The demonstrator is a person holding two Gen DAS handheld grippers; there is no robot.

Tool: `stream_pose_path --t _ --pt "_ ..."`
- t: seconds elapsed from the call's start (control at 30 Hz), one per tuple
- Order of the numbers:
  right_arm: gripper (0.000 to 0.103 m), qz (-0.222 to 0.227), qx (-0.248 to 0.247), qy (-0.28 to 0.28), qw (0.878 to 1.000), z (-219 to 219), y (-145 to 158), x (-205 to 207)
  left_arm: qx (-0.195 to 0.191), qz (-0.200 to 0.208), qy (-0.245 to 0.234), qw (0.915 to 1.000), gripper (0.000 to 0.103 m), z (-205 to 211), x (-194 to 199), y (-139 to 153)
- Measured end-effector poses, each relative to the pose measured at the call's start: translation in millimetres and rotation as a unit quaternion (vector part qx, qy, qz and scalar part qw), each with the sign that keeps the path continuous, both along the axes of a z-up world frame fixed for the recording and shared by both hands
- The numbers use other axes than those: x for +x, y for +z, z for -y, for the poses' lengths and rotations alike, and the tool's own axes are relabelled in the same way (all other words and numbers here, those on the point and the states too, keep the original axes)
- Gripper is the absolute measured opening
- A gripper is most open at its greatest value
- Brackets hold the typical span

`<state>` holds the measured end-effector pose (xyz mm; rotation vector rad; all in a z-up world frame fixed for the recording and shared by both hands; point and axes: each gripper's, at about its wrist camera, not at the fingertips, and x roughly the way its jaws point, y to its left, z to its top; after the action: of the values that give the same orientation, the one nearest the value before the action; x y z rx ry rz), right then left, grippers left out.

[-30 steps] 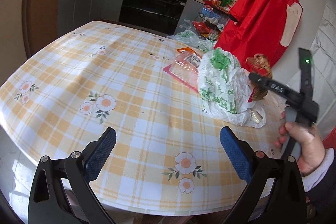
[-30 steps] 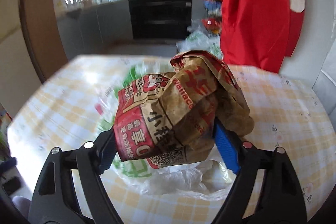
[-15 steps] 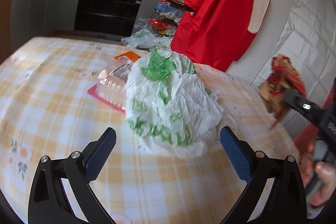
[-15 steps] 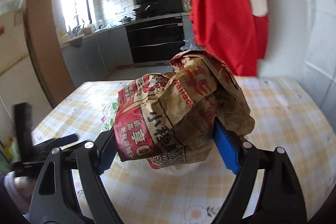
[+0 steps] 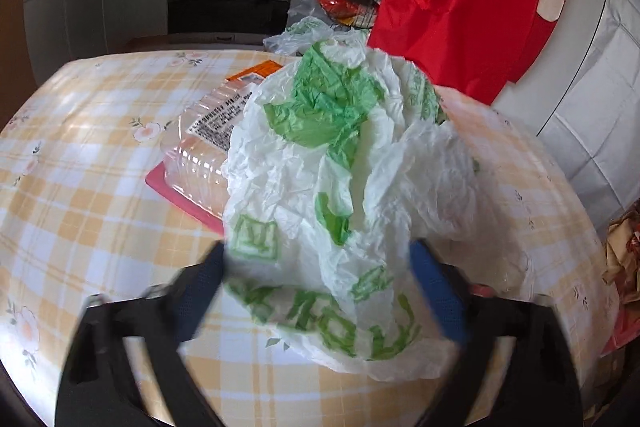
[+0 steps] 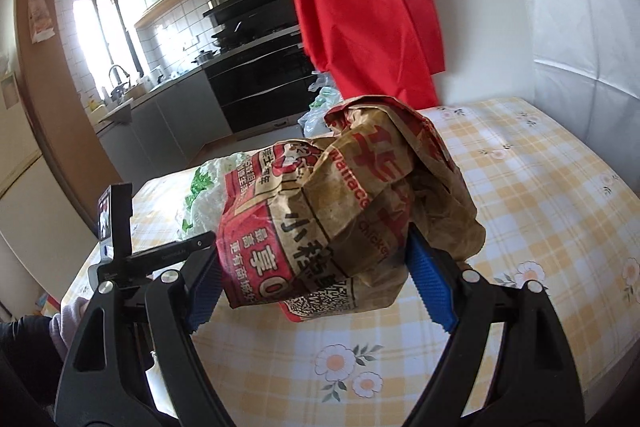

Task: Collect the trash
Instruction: 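Carry the plastic bag and paper bag over the pink bin and open both tools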

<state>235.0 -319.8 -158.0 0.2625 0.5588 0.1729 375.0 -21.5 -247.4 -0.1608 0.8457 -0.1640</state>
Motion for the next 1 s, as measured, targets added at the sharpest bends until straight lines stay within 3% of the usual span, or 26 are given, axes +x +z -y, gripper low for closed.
stream_pose_path --t 0.1,0.2,0.4,0.57,0.73,1.0 --pt "0.081 0.003 0.004 -0.007 1.000 5.6 2.0 -4.9 0.031 -0.006 0.000 0.9995 0.032 -2.4 -9.1 2.0" --pt "0.081 0.009 0.005 -0.010 1.000 7.5 6.1 -10.2 0.039 0.005 -0.010 0.9992 0.020 -4.6 -22.6 14.5" --pt "0.081 0.026 0.004 -0.018 0.999 10.4 20.3 -27.3 0.032 0.072 -0.031 0.9964 0.014 -9.8 -65.5 69.8" --pt "0.081 0.043 0.008 -0.018 0.999 5.4 36.5 -45.8 0.033 0.143 -0.057 0.9875 0.014 -10.0 -108.7 133.2" --pt "0.081 0.061 0.009 -0.012 0.998 -0.1 55.1 -68.5 0.025 0.185 -0.071 0.9798 0.014 -16.2 -154.4 181.5" --pt "0.081 0.091 0.001 0.000 0.996 -10.9 84.6 -111.1 0.021 0.200 -0.086 0.9757 0.014 -35.9 -232.9 208.9"
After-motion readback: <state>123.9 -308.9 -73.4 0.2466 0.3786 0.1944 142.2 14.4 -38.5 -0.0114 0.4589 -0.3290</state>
